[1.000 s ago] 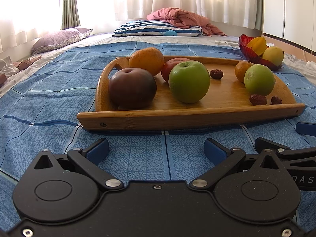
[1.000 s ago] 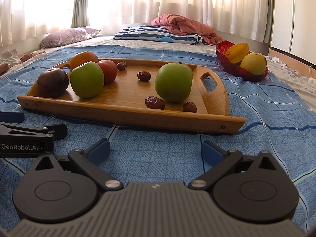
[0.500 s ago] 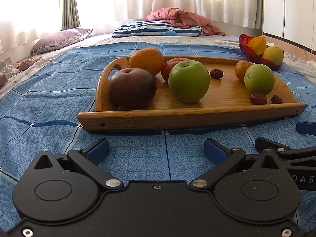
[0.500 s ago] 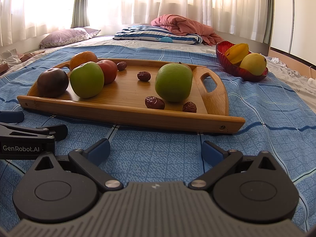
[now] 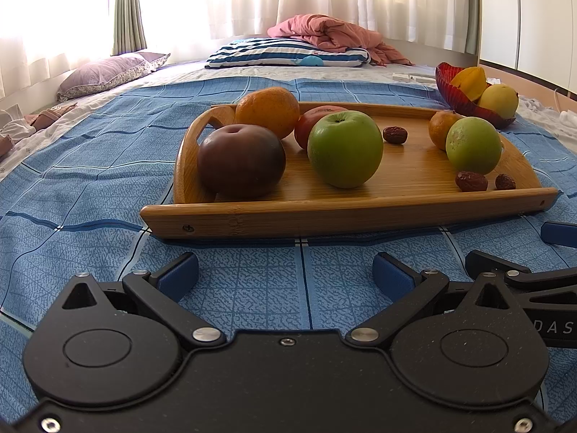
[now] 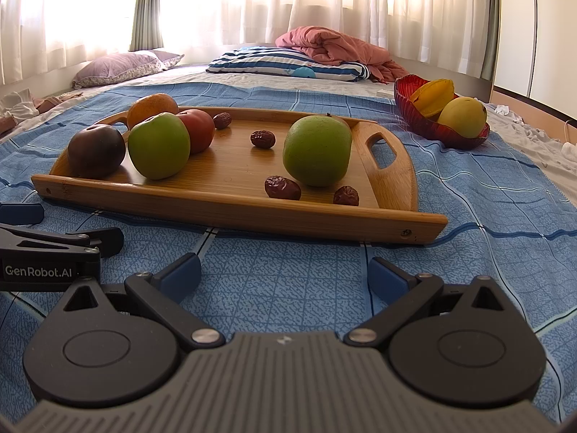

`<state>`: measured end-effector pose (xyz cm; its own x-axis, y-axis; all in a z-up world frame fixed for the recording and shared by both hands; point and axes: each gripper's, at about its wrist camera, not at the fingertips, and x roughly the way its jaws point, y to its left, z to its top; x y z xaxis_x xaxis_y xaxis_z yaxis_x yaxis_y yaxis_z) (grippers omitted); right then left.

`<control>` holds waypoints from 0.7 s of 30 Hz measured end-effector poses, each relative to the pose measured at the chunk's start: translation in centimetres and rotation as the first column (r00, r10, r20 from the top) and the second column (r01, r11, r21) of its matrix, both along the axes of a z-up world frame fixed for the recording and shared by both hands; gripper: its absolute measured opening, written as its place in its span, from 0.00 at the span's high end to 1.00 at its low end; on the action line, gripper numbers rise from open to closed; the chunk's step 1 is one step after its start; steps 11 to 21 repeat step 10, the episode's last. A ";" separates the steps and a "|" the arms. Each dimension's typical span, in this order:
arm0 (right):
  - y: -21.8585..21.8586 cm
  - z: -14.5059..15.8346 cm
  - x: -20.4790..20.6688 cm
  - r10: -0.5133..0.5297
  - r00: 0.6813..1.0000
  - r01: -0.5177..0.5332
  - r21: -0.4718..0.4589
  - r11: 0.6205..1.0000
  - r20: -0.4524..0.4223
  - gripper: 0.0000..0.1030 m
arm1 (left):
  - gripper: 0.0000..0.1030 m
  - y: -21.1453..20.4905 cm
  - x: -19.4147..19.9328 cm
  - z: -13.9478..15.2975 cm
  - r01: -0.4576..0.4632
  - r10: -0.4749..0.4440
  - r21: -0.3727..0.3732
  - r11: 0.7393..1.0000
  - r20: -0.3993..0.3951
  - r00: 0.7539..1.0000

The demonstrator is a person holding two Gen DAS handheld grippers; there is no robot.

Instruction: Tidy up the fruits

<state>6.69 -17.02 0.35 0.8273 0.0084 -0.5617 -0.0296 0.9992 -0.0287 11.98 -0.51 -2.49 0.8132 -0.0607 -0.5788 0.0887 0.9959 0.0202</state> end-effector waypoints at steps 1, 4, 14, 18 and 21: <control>0.0 0.0 0.0 0.000 1.000 0.000 0.000 1.000 0.000 0.00 | 0.00 0.0 0.0 0.0 0.000 0.000 0.000 1.000 0.000 1.000; 0.0 0.0 0.0 0.000 1.000 0.000 0.000 1.000 0.000 0.00 | 0.00 0.0 0.0 0.0 0.000 0.000 0.000 1.000 0.002 1.000; 0.0 0.0 0.0 0.000 1.000 0.000 0.000 1.000 0.000 0.00 | 0.00 0.0 0.0 0.0 0.000 0.000 0.000 1.000 0.002 1.000; 0.0 0.0 0.0 0.000 1.000 0.000 0.000 1.000 0.000 0.00 | 0.00 0.0 0.0 0.0 0.000 0.000 0.000 1.000 0.002 1.000; 0.0 0.0 0.0 0.000 1.000 0.000 0.000 1.000 0.000 0.00 | 0.00 0.0 0.0 0.0 0.000 0.000 0.000 1.000 0.002 1.000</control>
